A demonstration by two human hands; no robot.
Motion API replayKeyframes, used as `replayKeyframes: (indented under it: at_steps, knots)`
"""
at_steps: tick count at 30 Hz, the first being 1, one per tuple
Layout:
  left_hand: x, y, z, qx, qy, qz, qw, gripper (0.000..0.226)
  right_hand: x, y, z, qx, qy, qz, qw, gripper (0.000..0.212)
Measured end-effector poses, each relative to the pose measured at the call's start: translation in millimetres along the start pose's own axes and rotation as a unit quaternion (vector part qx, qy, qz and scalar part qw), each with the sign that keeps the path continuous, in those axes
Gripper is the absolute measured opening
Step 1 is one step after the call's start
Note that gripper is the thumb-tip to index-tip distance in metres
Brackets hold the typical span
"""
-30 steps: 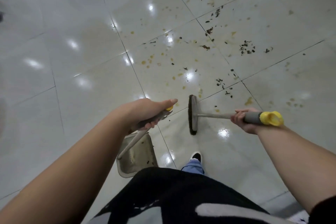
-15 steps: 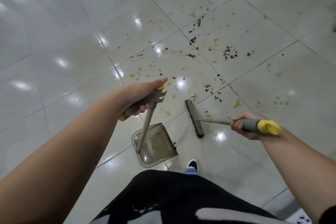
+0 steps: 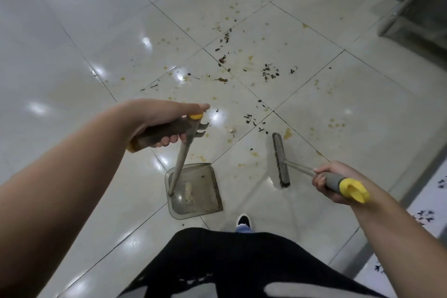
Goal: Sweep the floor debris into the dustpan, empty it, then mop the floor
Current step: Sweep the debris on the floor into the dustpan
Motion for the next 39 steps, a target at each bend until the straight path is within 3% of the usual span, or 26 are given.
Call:
replayKeyframes:
  at_steps: [5,21,25,31,39]
  knots:
    - [2.8,0.7,5.7,0.022,-0.015,-0.055,0.998,0.086,6.9,30.0,16.5,-0.006,0.009,0.035,0.999,0.027]
    - [-36.0,-142.9,-2.8,-0.013,0.033,0.059,0.998,0.066,122.4,200.8,18.0,0.081,-0.050,0.061,0.994,0.022]
    - [-36.8,-160.8,-8.4,-0.002,0.024,0.077,0.997,0.065,125.3,223.6,0.3,0.113,-0.040,0.064,0.991,0.037]
    - [-34.1,-159.7,-12.6,-0.014,0.031,0.098,0.995,0.064,106.6,170.5,-27.7,0.089,-0.019,0.174,0.981,0.029]
    - [-24.3,-102.7,-15.9,-0.045,0.042,0.088,0.994,0.065,97.9,67.5,-53.6,0.061,-0.035,0.245,0.967,0.028]
Point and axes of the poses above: each hand's wrist, its own z-axis away from the middle knuckle, its own x-axis out of the palm, y = z × x, the point moved 10 cm from there along -z, towards the middle knuckle, and after that the axes turned 13 degrees about -x, right-handed, at the moved point
